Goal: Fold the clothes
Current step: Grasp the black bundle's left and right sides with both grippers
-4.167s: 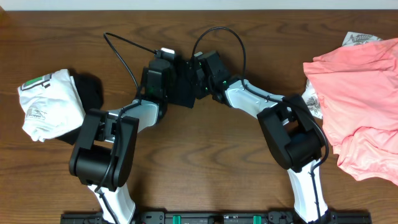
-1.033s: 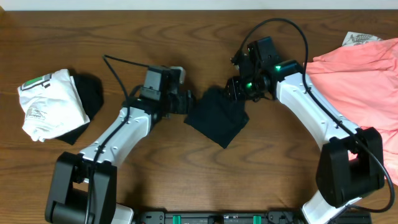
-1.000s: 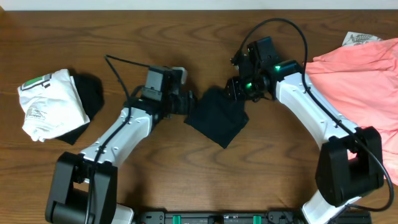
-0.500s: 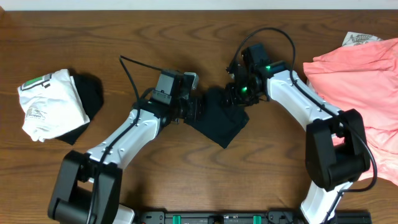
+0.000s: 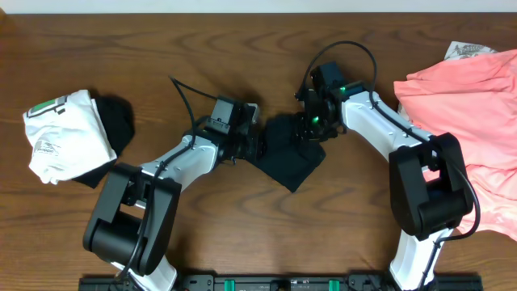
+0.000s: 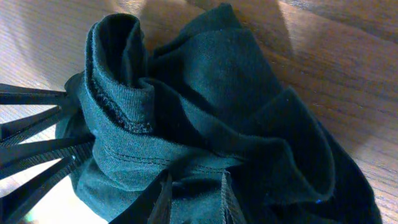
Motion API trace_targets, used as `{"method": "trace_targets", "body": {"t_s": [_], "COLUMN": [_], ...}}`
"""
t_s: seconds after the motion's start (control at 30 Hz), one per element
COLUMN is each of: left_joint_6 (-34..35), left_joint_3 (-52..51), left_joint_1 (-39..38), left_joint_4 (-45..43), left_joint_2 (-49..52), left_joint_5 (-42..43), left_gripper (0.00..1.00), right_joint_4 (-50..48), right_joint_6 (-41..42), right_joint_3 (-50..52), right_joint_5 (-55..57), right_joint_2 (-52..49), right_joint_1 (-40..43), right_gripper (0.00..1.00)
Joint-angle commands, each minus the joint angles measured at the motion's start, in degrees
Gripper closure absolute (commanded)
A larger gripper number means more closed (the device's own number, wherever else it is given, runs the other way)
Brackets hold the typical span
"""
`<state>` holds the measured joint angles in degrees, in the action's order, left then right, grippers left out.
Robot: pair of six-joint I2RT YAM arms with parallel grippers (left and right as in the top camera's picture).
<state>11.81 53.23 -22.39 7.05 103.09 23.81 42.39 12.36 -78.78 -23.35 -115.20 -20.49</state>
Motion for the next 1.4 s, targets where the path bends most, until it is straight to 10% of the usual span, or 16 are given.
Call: {"method": "trace_targets", "body": {"t_s": [0.0,0.47,1.37], "left_joint_6": [-0.1,-0.1,-0.1], "left_joint_3": [0.3,0.3,0.2], "left_joint_1": [-0.2,-0.2,-0.2], "left_joint_4": [-0.3,-0.3,1.7], "left_joint_2": [1.4,2.2,2.2], "left_joint_5": [-1.0,-4.0,-3.9], "left_gripper": [0.57,0.57,0.46], "right_joint_4": [0.5,2.6,5.2], "right_joint_6": [-0.2,6.5,19.4], "right_joint_3": [0.6,0.6,1.8], "right_joint_5": [2.2,13.7,21.4], "right_joint_2": [-1.8,-1.8,-1.8], "right_joint_1": [-0.2,-0.1,-1.7], "right_gripper": [0.75,0.51,0.44]}}
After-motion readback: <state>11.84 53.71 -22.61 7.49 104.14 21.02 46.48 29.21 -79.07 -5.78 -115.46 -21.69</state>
